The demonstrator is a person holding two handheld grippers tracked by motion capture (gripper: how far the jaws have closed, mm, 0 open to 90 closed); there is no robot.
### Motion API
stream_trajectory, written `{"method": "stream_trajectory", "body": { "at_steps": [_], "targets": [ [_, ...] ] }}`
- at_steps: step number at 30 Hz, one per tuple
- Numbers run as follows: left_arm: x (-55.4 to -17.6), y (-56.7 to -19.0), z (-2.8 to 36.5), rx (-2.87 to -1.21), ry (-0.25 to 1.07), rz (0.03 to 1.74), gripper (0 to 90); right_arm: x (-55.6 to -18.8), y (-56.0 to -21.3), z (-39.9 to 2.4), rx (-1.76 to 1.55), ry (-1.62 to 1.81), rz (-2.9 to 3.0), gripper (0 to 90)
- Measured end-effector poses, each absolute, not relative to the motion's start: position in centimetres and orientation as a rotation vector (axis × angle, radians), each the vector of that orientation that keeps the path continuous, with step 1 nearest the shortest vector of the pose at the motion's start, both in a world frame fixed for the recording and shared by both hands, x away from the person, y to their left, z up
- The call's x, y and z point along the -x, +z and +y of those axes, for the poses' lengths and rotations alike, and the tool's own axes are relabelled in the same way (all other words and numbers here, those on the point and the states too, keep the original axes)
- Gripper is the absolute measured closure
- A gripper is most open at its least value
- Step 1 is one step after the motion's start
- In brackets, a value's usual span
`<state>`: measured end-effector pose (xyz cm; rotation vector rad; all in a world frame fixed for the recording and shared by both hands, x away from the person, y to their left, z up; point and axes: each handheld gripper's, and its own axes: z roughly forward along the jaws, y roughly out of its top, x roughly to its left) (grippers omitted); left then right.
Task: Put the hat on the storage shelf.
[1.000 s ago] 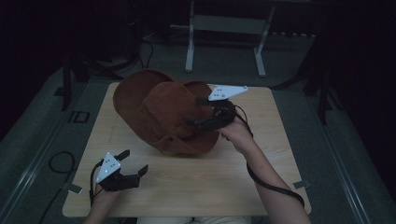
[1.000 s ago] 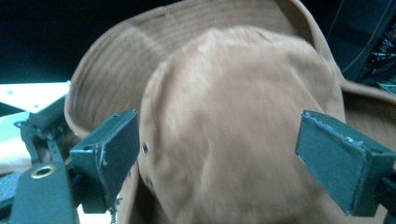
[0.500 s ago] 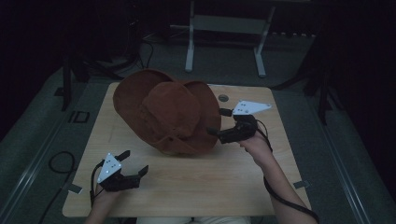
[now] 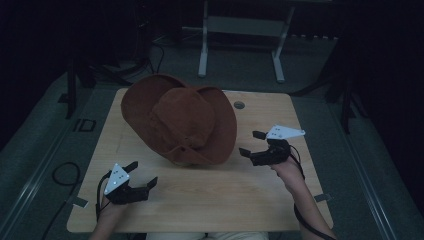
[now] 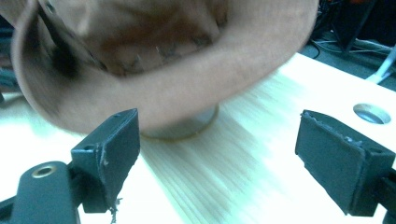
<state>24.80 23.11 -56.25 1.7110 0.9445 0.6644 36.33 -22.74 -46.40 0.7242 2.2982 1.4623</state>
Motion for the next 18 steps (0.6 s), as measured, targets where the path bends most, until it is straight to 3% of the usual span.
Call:
{"method": "stream_trajectory", "body": {
  "at_steps": [18],
  "targets": [
    [-24.8,-56.7,23.6,-1.758,0.676,0.967,9.9,-35.2,-52.4,-26.6,-0.858,1.338,2.305,14.0]
  ]
}}
